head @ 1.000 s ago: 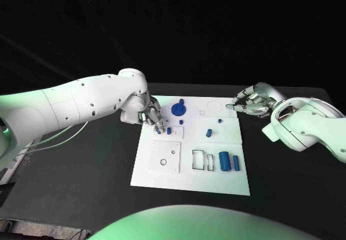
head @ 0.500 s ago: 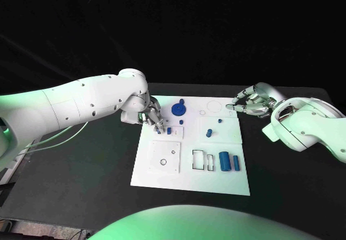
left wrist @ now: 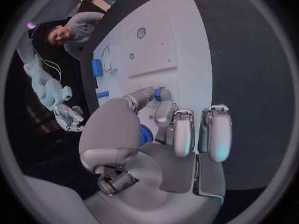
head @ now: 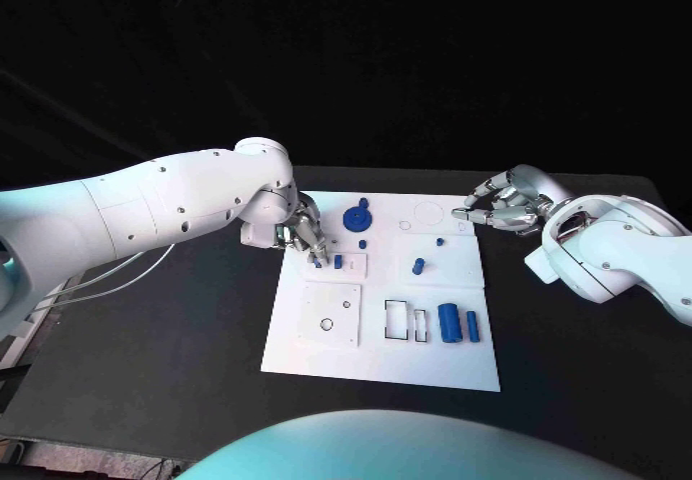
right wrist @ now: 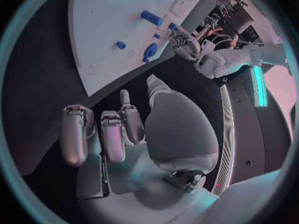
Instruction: Assemble the parts on the task board
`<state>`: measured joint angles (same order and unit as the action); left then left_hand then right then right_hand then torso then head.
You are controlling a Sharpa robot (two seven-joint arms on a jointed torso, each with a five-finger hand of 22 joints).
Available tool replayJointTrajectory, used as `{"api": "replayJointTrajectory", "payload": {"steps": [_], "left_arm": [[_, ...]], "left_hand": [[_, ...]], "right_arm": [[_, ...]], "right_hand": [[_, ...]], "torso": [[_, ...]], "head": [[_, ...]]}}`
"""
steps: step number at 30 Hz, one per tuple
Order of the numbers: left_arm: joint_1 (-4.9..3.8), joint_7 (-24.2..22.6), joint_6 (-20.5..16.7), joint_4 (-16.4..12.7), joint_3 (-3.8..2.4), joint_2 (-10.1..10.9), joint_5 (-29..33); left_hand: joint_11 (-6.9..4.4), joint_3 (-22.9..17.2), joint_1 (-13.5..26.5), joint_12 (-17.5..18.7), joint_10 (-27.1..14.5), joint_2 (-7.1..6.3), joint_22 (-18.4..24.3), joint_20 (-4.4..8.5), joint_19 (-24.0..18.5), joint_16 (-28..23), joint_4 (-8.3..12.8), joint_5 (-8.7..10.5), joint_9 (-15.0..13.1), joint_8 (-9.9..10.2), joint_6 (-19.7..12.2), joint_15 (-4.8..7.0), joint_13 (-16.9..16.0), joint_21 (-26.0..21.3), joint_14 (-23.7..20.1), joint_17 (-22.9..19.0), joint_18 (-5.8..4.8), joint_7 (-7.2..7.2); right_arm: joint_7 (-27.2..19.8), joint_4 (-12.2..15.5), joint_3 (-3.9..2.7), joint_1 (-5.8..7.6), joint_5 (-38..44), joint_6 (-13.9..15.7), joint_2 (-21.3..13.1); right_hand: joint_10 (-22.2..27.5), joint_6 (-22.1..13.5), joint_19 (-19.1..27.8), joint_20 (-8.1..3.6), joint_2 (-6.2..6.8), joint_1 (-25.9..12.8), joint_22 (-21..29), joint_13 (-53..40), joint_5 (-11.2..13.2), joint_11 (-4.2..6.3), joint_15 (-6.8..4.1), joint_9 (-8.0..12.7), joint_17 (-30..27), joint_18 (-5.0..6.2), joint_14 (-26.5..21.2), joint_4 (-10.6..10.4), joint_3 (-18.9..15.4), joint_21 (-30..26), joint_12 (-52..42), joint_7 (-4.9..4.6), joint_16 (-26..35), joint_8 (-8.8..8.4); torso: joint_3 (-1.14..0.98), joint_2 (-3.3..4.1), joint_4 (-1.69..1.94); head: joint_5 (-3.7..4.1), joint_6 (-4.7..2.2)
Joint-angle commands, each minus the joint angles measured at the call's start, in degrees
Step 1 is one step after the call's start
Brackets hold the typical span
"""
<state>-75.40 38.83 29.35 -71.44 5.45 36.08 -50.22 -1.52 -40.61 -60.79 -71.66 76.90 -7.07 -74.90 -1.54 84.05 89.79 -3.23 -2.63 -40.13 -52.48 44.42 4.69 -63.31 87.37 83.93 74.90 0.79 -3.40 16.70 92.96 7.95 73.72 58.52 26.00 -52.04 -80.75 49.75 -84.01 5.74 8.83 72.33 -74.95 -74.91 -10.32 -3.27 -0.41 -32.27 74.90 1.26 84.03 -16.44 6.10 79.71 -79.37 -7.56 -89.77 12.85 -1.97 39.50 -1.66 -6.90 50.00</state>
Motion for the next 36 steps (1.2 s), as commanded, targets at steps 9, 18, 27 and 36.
{"api": "replayJointTrajectory", "payload": {"steps": [9,18,27,36], "left_arm": [[0.65,1.0,-3.8,-1.0,0.01,1.4,0.8],[0.64,1.0,-5.4,-0.7,-0.07,1.5,0.9],[0.64,1.0,-6.4,-0.7,-0.08,1.7,0.9],[0.64,1.0,-7.0,-0.7,-0.08,1.6,0.9]], "left_hand": [[0.59,-7.6,-1.9,0.3,-0.2,2.5,-14.1,-0.48,4.4,0.2,7.9,-0.11,0.0,6.6,-1.0,-0.45,0.5,-0.5,6.1,15.1,-0.07,0.09],[0.75,-7.8,-1.8,0.6,-0.5,2.79,-14.1,-0.59,4.3,0.2,7.9,-0.1,-0.1,6.9,-1.5,-0.61,0.8,-0.7,6.1,15.1,-0.03,-0.12],[0.95,-8.1,-1.9,1.0,-1.0,3.05,-14.0,-0.73,4.2,0.2,8.2,-0.11,-0.4,7.1,-2.0,-0.79,1.2,-0.9,6.1,15.1,0.02,-0.4],[1.1,-8.3,-1.9,1.2,-1.3,3.15,-14.0,-0.84,4.1,0.2,8.4,-0.16,-0.6,7.2,-2.4,-0.93,1.5,-1.0,6.1,15.1,0.04,-0.6]], "right_arm": [[-0.1,0.0,-0.01,-0.03,0.8,-0.8,0.1],[-0.1,0.0,-0.01,-0.03,0.9,-0.8,0.1],[-0.1,0.0,-0.01,-0.03,1.0,-0.8,0.1],[-0.1,0.0,-0.01,-0.03,1.0,-0.8,0.1]], "right_hand": [[0.4,-0.4,-1.0,-0.36,0.1,0.6,-9.9,-3.8,-0.3,0.1,-0.32,-0.1,15.1,1.16,6.0,-0.1,-0.3,-0.3,0.2,-0.11,-0.2,0.18],[0.4,-0.4,-1.0,-0.36,0.03,0.8,-9.9,-3.8,-0.3,0.1,-0.32,-0.1,15.1,1.17,6.0,-0.1,-0.3,-0.4,0.2,-0.12,-0.2,0.2],[0.4,-0.4,-1.0,-0.36,0.03,0.8,-9.9,-3.8,-0.3,0.1,-0.32,-0.1,15.1,1.17,6.0,-0.1,-0.3,-0.4,0.2,-0.12,-0.2,0.2],[0.4,-0.4,-1.0,-0.36,0.03,0.8,-9.9,-3.8,-0.3,0.1,-0.32,-0.1,15.1,1.17,6.0,-0.1,-0.3,-0.4,0.2,-0.12,-0.2,0.2]], "torso": [[-0.05,-0.07,0.05],[-0.06,-0.01,-0.03],[-0.02,0.02,-0.02],[0.0,0.01,0.02]], "head": [[-0.14,0.0],[-0.19,0.0],[-0.15,0.0],[-0.13,0.0]]}}
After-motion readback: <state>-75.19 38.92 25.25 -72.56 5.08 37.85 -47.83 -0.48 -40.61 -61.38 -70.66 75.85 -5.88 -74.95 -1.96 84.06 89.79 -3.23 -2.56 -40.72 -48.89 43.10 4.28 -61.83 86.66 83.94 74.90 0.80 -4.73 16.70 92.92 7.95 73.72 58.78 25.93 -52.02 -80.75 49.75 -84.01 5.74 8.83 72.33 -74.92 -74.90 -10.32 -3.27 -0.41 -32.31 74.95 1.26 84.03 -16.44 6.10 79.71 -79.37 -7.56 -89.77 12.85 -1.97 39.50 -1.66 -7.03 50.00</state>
